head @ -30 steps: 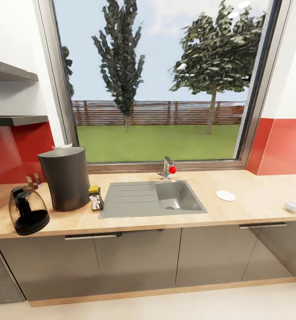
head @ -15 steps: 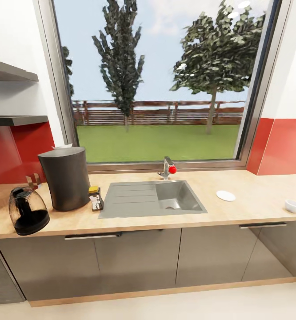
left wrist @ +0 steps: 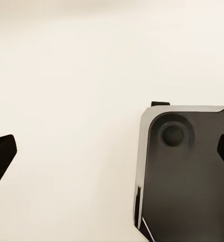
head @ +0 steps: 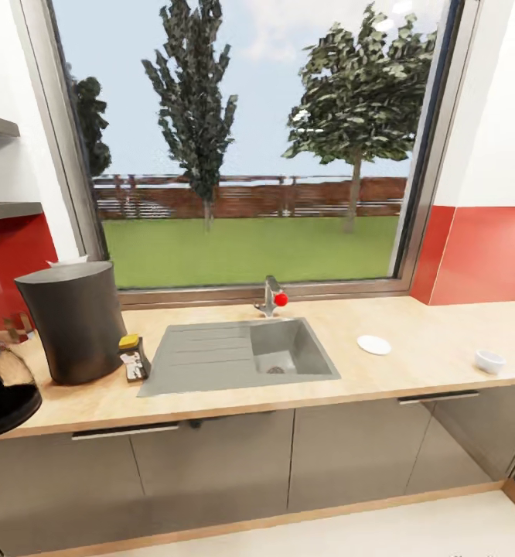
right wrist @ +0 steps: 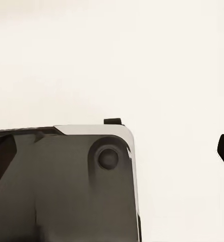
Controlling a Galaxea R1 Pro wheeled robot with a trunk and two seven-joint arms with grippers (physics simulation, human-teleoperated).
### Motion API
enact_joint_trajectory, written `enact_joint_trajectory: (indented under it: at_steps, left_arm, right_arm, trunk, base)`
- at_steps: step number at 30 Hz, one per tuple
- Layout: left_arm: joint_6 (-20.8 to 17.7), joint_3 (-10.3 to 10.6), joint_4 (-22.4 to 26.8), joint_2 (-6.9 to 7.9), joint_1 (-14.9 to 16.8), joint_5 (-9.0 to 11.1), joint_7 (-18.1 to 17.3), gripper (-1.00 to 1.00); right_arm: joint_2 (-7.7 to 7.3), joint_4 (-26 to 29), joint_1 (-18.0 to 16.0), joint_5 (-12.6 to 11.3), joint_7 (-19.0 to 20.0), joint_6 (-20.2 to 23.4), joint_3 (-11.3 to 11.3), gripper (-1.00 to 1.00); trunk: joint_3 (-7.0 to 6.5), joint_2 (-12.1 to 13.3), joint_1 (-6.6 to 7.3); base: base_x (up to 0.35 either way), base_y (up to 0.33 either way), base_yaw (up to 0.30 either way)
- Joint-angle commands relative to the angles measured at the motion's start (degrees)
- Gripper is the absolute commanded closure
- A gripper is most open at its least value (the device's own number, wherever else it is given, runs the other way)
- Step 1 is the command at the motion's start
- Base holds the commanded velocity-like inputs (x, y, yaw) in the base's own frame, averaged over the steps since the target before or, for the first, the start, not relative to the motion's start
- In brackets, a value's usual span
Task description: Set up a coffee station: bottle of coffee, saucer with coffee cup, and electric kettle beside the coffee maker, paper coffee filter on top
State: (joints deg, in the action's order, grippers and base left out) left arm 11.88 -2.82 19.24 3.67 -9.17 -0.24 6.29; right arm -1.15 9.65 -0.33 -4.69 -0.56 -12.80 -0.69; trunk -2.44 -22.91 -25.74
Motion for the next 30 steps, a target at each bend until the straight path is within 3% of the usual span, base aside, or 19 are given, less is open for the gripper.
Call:
enact_joint_trajectory:
  at_steps: [1,15,30]
  left_arm:
    - [0.08,-0.16,0.09,-0.01,-0.06,-0.03,0.04,-1.00]
    - [0.16,-0.23,0.04,-0.14,-0.06,-0.03,0.05,-1.00]
    - [0.16,-0.25,-0.08,-0.15,-0.09,0.05,0.21,-1.00]
  right_arm:
    - [-0.01,-0.07,-0.02,-0.49,0.03,-0.21,-0.10,-1.00]
    - [0.01,-0.07,-0.02,-0.49,0.03,-0.21,-0.10,-1.00]
    - [0.08,-0.07,-0.02,-0.49,-0.06,-0.21,-0.19,-1.00]
  trunk:
    - [0.00,-0.02,-0.04]
    - [0.00,-0.02,-0.04]
    - [0.00,-0.02,-0.04]
  base:
    - [0.236,-0.195,-0.257]
    - [0.219,-0.207,-0.250]
    - [0.170,-0.236,-0.017]
